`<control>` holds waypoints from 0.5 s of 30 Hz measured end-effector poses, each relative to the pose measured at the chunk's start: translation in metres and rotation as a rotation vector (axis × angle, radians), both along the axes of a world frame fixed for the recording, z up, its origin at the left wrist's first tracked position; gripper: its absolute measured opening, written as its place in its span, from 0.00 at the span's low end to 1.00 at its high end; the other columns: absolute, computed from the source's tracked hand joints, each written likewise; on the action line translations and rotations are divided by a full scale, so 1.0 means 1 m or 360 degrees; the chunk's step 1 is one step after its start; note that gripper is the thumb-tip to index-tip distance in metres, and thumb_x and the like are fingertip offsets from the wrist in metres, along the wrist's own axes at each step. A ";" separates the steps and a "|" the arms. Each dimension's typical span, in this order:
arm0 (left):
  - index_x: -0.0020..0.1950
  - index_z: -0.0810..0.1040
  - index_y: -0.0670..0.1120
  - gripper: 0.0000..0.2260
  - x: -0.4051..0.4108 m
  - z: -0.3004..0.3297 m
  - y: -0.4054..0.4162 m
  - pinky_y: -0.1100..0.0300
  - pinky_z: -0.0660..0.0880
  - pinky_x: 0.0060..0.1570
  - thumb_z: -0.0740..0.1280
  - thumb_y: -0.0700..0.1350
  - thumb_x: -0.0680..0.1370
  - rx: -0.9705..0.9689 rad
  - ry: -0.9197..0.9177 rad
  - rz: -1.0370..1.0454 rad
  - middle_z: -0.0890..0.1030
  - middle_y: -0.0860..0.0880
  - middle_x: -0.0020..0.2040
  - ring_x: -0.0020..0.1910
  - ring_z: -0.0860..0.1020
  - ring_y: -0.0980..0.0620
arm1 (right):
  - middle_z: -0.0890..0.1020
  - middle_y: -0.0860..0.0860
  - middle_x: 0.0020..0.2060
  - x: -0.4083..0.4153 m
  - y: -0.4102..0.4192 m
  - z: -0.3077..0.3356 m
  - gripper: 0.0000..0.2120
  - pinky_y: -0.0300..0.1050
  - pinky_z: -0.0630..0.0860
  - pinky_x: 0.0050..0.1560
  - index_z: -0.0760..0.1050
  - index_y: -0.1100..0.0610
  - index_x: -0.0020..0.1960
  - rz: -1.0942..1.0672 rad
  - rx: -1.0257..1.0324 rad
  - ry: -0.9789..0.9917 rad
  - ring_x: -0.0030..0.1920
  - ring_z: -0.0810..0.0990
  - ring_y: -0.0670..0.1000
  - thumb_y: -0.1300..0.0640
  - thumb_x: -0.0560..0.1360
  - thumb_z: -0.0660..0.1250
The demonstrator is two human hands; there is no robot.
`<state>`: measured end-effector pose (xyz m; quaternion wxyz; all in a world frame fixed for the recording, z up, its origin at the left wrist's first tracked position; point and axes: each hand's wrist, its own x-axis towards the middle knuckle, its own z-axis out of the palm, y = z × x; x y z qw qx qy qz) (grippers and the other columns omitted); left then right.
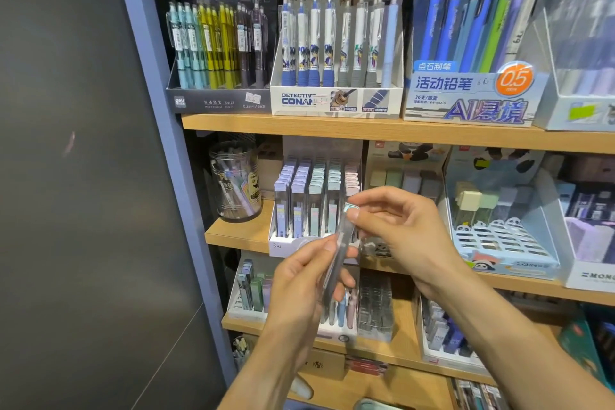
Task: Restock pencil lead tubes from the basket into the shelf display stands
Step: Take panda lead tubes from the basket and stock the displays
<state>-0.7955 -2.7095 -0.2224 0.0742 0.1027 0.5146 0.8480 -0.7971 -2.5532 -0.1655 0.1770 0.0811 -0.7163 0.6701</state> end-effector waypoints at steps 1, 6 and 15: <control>0.56 0.88 0.46 0.11 0.000 0.000 0.000 0.61 0.72 0.31 0.67 0.46 0.81 0.0011 -0.0012 0.0006 0.87 0.39 0.53 0.33 0.78 0.50 | 0.87 0.55 0.44 0.000 0.000 0.001 0.05 0.41 0.81 0.45 0.86 0.55 0.50 0.0019 0.0000 -0.0004 0.43 0.84 0.51 0.62 0.75 0.75; 0.57 0.87 0.44 0.12 0.000 0.002 -0.001 0.61 0.73 0.31 0.64 0.41 0.83 0.0149 -0.0090 -0.0016 0.86 0.37 0.52 0.34 0.78 0.49 | 0.87 0.56 0.44 0.002 0.002 0.002 0.06 0.44 0.83 0.47 0.85 0.57 0.53 0.0053 -0.0008 -0.0049 0.47 0.86 0.56 0.63 0.77 0.73; 0.58 0.85 0.45 0.15 0.001 -0.002 0.003 0.68 0.79 0.47 0.76 0.34 0.73 0.0030 0.0104 0.0301 0.87 0.49 0.48 0.45 0.85 0.58 | 0.87 0.49 0.43 0.002 -0.001 0.001 0.09 0.46 0.84 0.50 0.85 0.51 0.51 -0.0133 0.0303 0.0086 0.43 0.87 0.48 0.61 0.73 0.78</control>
